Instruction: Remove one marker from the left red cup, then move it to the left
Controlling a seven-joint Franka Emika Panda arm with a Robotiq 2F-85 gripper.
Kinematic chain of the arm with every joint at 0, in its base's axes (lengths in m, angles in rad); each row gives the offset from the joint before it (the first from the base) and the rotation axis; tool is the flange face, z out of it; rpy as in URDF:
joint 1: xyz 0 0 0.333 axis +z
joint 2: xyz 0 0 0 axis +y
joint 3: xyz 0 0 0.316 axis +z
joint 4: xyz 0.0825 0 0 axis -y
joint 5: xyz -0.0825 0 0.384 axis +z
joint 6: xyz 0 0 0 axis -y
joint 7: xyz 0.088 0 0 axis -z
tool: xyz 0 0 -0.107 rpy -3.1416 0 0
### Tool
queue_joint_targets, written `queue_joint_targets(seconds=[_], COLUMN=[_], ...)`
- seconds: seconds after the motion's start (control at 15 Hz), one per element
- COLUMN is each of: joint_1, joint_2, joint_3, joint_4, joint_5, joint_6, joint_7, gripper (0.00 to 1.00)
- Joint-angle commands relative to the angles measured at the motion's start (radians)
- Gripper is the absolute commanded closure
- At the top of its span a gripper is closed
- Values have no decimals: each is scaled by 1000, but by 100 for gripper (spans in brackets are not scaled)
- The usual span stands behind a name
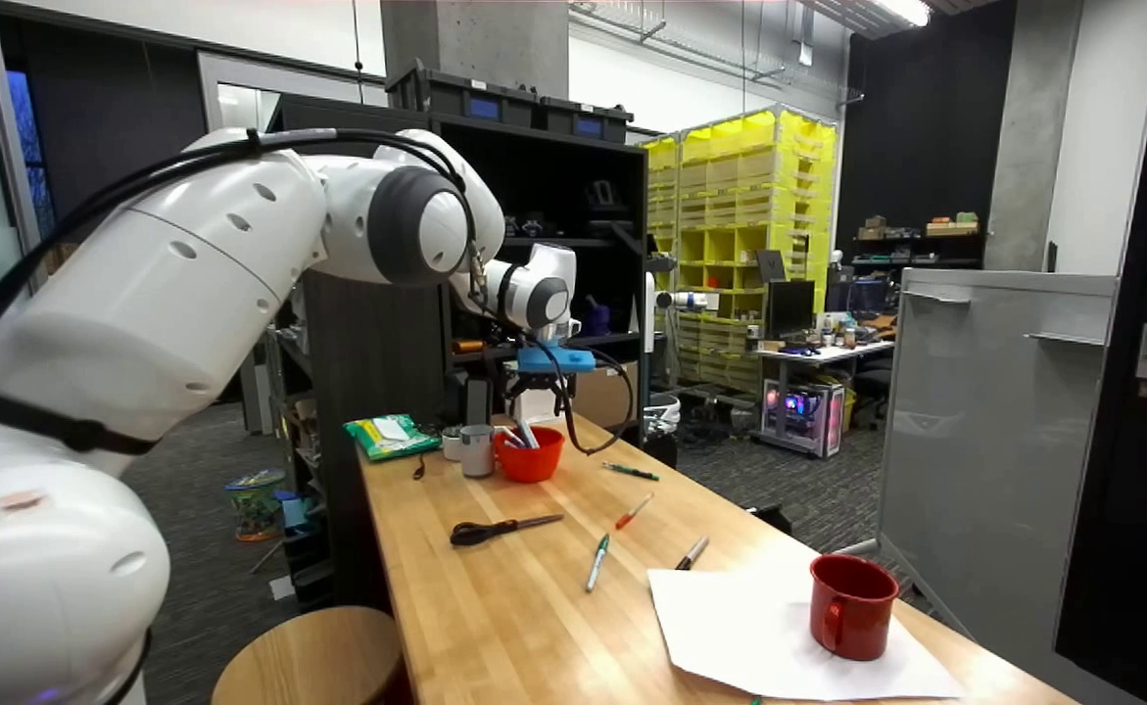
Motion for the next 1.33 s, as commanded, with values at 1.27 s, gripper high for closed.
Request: queue_joint_targets(seconds=[1.27], joint_1=[0], joint_2=[237], joint_3=[57], joint_4=[276], joint_5=[60], joint_6=[-114], joint_7=[-182], gripper=[0])
